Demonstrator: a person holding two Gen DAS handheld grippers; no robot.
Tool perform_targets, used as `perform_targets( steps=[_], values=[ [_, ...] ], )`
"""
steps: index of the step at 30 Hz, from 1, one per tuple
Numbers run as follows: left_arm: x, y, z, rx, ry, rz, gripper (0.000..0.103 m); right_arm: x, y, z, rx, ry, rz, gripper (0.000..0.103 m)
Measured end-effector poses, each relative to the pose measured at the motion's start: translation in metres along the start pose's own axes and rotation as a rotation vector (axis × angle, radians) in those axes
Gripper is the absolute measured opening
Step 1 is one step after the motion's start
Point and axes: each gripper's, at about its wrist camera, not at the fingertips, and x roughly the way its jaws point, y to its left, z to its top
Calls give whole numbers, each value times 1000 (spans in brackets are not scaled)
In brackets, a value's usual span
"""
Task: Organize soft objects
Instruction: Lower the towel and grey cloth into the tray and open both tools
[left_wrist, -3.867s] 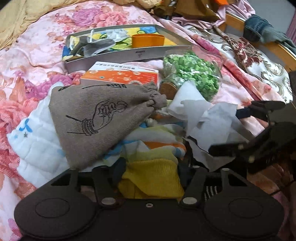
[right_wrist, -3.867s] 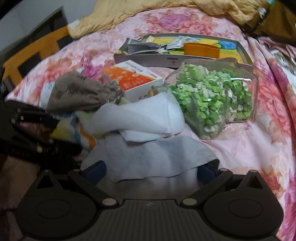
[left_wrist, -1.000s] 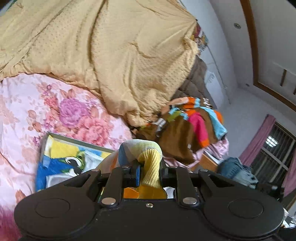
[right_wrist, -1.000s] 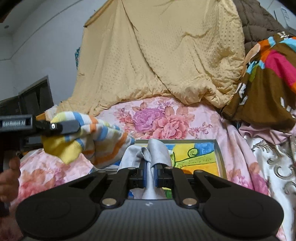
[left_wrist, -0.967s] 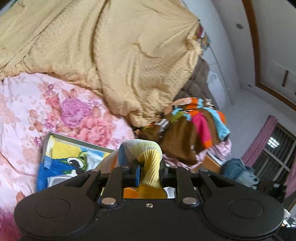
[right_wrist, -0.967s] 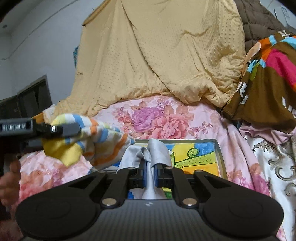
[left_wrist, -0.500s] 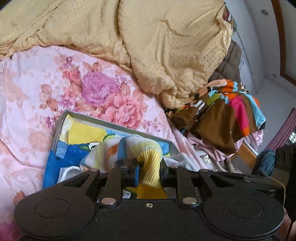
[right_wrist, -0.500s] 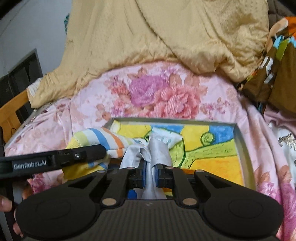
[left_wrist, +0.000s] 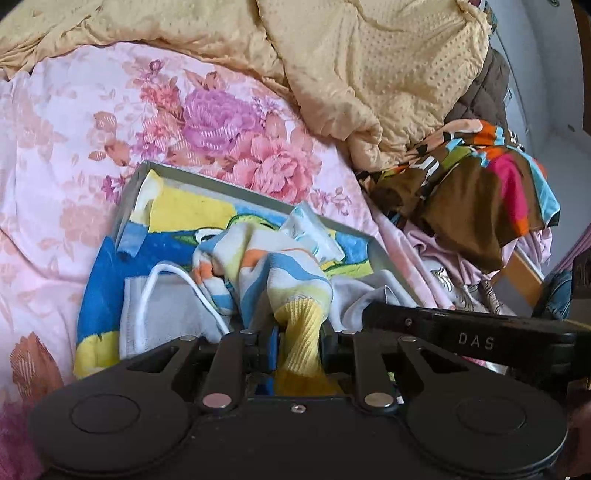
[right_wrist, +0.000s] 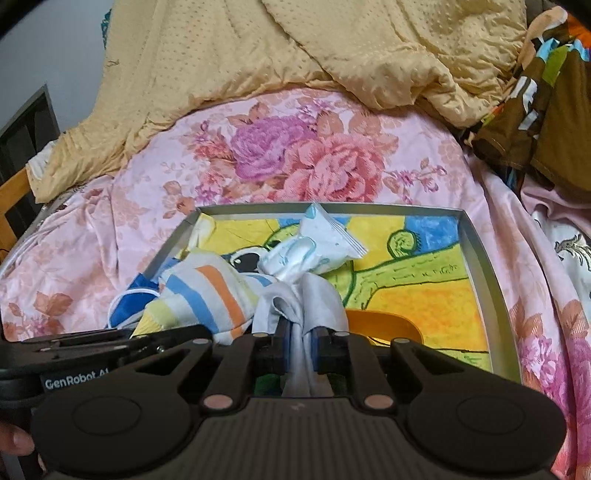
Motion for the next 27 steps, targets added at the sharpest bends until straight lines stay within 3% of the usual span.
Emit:
perform_targets(
  steps=[12, 27],
  values=[
    [-1, 4, -3, -24, 0, 3, 22, -2, -2, -3, 4, -4, -25, 22],
    [-1, 4, -4, -26, 7, 26, 28, -6, -10, -5, -2, -20, -93, 60]
  ],
)
